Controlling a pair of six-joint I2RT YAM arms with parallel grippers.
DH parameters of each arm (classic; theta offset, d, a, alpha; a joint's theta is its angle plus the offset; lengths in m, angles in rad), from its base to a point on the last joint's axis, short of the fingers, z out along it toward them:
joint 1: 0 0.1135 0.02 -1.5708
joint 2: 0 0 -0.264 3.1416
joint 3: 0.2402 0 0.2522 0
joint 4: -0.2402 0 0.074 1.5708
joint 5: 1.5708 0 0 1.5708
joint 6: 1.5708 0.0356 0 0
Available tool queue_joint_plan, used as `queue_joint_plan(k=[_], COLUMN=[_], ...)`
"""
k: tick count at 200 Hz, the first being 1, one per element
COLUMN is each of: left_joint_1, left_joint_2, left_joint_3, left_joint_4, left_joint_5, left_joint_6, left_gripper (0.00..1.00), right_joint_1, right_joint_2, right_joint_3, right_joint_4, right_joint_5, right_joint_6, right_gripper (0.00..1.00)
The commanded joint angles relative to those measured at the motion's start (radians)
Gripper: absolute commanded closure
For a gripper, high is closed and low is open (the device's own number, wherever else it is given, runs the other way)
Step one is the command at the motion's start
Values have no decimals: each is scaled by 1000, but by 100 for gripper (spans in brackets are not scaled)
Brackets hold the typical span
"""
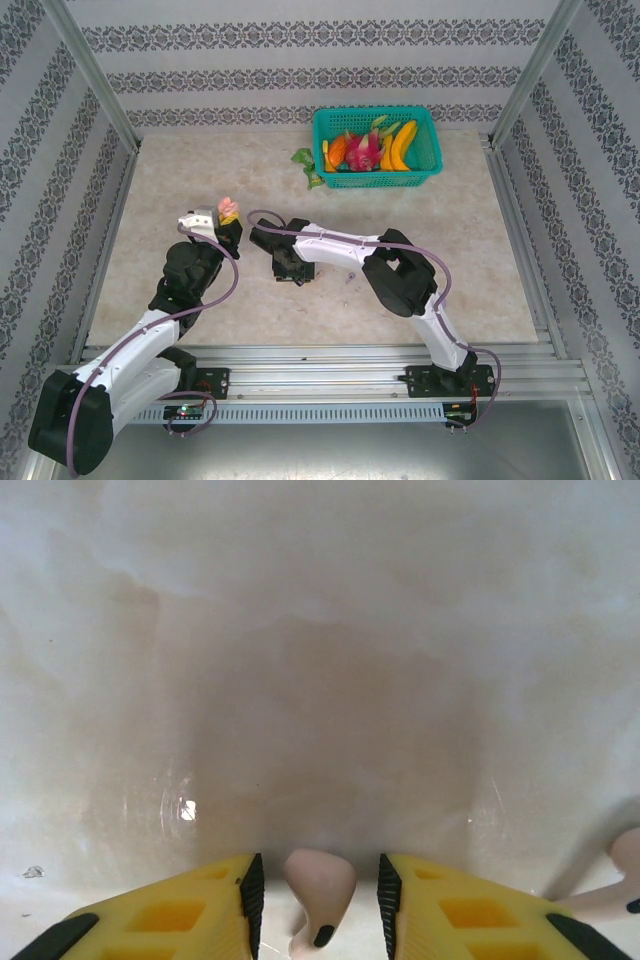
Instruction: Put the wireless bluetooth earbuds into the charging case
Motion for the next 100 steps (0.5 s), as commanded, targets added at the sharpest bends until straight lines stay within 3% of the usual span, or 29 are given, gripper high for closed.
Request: queue_joint_plan(k=[1,100], left_joint_1=[17,17], left_joint_2=[-19,-15], left_joint_3=[-4,-3], left_joint_4=[60,58], left_joint_5=[18,32], left_joint_6=[-7,-10], left_gripper=[100,100], right_joint_1=[10,-5], right_joint_2=[34,48], right_joint_3=[8,38], right_joint_4=[-15,-14], right_joint_5=[23,30], right_joint_6=[17,20], right_gripper=[63,64])
